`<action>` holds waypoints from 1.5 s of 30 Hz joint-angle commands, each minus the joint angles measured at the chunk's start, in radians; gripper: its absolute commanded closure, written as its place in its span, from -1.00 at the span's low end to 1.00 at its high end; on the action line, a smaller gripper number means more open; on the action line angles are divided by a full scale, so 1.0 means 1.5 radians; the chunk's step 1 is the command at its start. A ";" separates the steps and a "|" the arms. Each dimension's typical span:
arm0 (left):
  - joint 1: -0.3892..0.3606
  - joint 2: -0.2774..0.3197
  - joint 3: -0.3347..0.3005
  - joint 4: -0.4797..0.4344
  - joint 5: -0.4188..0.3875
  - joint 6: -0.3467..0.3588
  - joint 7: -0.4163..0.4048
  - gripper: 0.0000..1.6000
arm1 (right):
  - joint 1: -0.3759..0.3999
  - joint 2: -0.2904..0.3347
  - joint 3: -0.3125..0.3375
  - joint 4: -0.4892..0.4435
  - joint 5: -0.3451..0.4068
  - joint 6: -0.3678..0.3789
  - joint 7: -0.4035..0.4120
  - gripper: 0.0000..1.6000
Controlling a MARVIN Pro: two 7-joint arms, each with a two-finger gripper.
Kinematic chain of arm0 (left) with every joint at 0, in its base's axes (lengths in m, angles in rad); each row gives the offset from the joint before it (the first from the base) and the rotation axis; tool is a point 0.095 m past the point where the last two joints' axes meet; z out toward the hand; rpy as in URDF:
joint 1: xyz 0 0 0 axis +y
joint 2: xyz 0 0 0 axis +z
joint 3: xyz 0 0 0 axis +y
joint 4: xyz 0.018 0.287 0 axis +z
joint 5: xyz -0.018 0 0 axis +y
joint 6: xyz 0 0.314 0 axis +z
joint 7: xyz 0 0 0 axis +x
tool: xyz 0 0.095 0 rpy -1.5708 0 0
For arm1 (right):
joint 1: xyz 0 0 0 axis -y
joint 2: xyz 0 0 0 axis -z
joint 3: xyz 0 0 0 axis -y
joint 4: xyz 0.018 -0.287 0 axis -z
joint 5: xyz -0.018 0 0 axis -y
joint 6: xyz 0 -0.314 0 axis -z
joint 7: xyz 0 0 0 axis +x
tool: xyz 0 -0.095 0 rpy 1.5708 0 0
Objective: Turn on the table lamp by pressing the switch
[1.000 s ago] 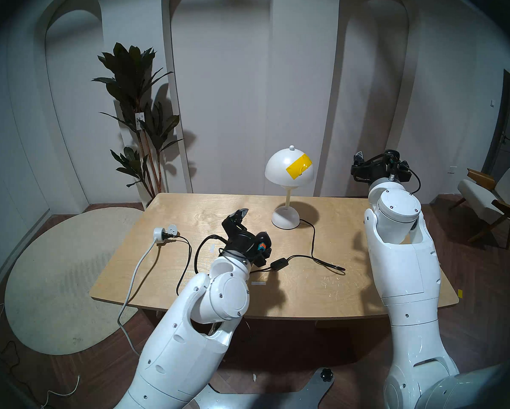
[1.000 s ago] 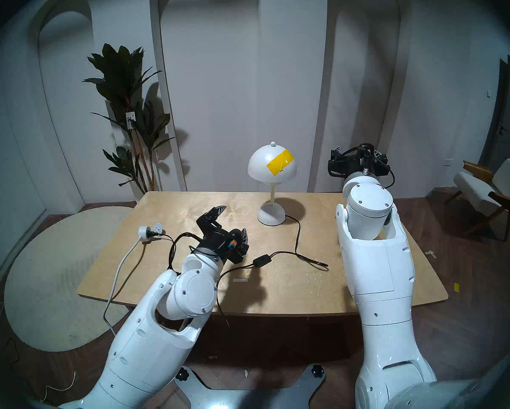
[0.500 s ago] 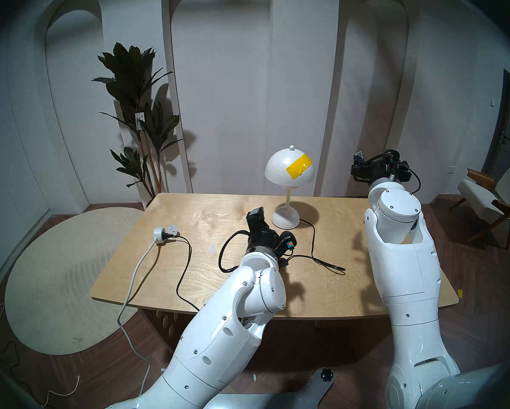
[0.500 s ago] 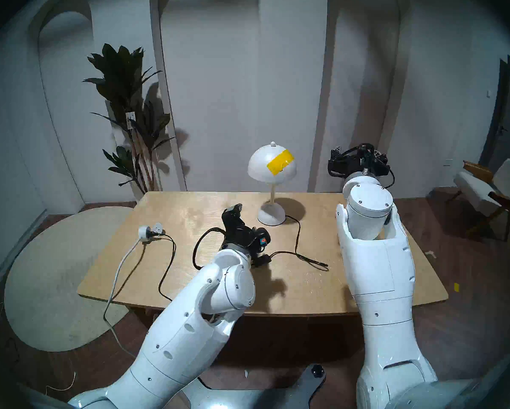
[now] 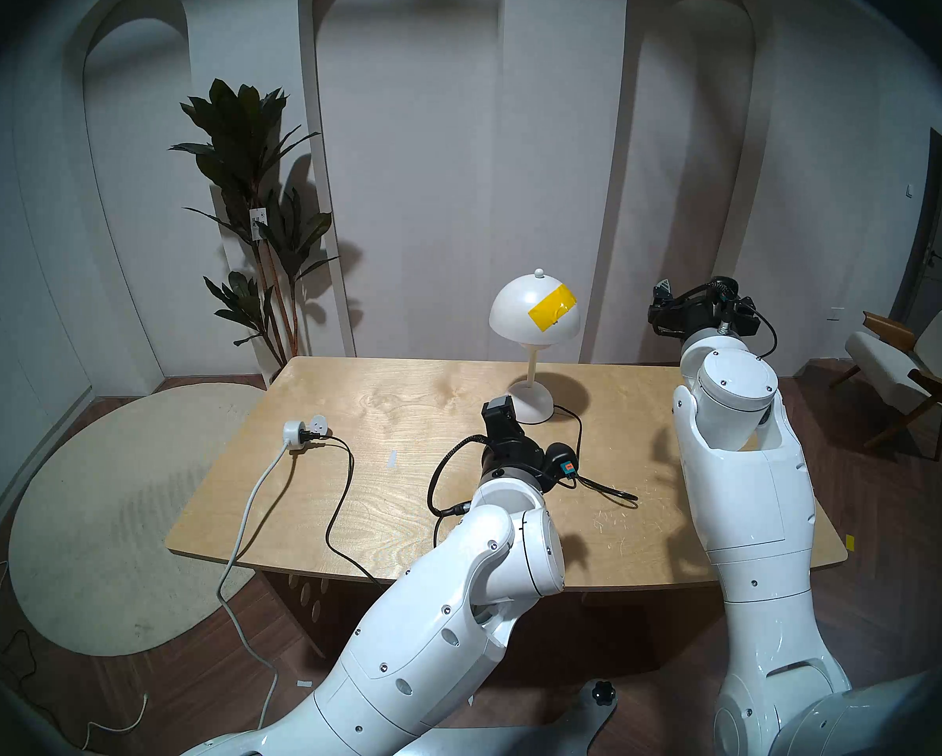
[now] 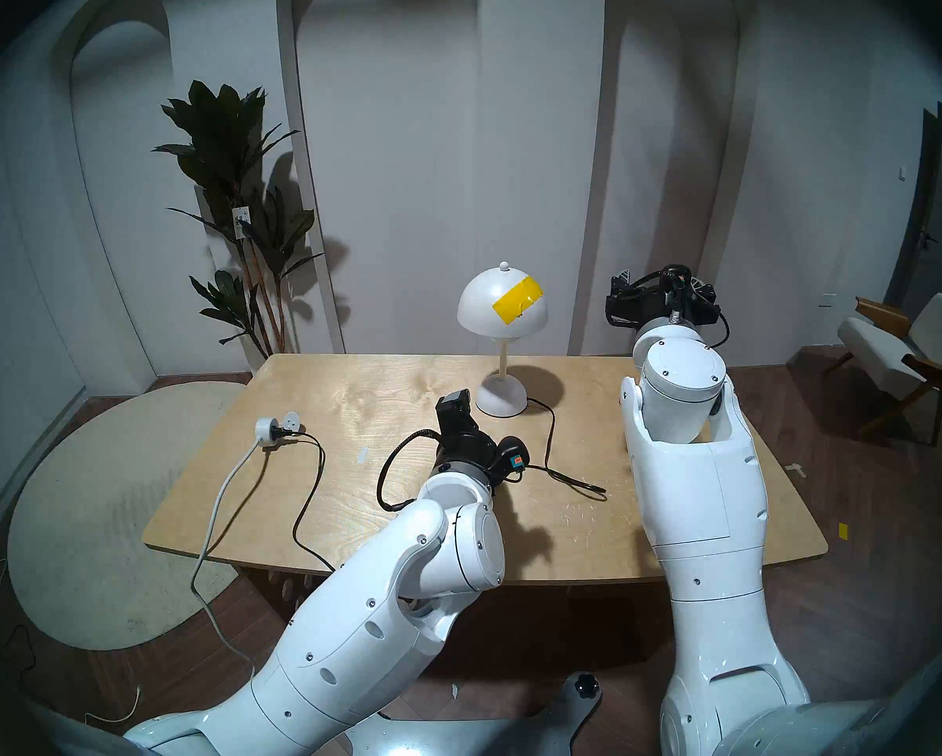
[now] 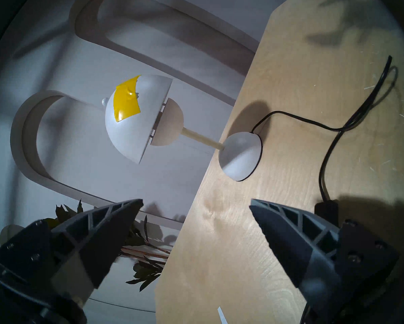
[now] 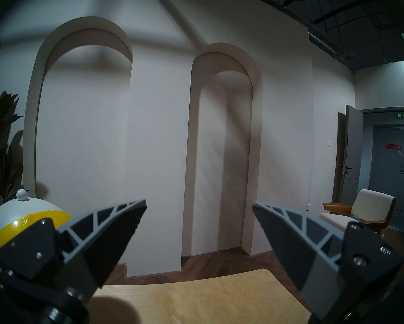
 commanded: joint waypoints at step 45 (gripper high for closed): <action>-0.101 0.002 0.061 0.107 0.054 -0.036 -0.060 -1.00 | 0.009 0.013 -0.008 -0.014 0.013 -0.007 -0.012 -1.00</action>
